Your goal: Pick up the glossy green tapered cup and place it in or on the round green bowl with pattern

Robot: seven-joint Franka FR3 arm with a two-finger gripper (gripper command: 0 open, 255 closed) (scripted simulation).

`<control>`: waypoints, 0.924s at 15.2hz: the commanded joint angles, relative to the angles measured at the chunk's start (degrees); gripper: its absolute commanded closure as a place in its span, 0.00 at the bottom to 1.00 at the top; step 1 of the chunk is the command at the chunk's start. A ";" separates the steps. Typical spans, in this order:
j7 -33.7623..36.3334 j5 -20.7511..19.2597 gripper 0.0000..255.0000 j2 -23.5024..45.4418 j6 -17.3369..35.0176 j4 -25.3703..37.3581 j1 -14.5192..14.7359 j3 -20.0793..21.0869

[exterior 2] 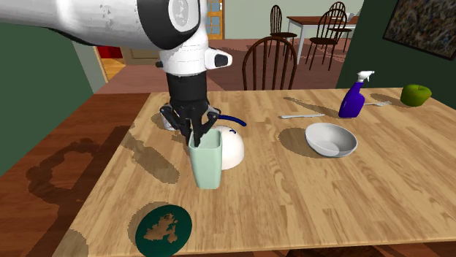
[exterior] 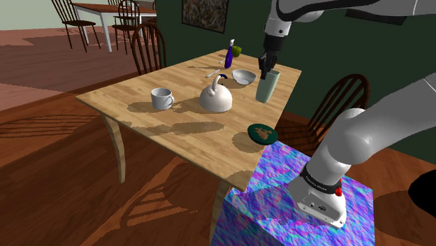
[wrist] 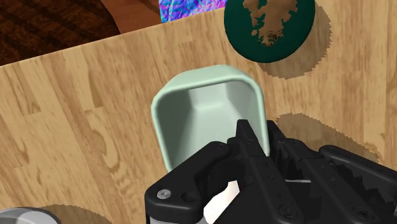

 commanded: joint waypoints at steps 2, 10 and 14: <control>3.00 0.53 1.00 -5.74 -2.99 -2.95 0.42 2.73; 10.92 4.92 1.00 -18.72 -12.83 -6.43 2.56 10.61; 10.93 4.83 1.00 -19.39 -10.02 -9.92 2.51 10.52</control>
